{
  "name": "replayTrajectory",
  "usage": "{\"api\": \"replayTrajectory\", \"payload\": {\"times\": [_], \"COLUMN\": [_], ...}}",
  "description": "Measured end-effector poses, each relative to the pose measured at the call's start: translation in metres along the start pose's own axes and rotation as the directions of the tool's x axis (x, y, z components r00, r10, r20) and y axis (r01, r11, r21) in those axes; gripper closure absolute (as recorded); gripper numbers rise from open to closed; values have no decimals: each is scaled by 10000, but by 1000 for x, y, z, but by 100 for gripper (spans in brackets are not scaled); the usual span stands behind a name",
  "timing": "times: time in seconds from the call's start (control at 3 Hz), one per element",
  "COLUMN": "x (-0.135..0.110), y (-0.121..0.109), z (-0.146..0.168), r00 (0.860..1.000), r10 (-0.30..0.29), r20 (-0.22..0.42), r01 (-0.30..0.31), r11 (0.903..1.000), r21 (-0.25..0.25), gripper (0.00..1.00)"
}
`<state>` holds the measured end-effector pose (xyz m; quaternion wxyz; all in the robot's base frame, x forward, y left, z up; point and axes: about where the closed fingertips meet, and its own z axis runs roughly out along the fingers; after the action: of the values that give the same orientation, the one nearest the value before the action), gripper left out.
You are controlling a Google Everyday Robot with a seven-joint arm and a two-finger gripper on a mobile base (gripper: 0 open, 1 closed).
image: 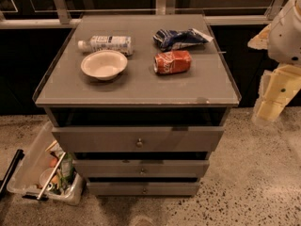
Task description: Open middle drawer
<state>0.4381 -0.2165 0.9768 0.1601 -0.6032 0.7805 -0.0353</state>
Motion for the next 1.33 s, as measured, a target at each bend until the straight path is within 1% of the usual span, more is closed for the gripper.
{"api": "replayTrajectory", "payload": {"times": [0.33,0.67,1.0,1.33], "x": [1,0,-5,-10], "y": [6,22,42,54], "z": [-1,6,36,74], "r00": [10000,9985,9860,9650], "r10": [-44,-422,-1188,-1640], "r20": [1,335,1168,2047], "r01": [44,412,1153,1579], "r11": [9998,9987,9927,9864], "r21": [184,296,363,461], "gripper": [0,0,0,0]}}
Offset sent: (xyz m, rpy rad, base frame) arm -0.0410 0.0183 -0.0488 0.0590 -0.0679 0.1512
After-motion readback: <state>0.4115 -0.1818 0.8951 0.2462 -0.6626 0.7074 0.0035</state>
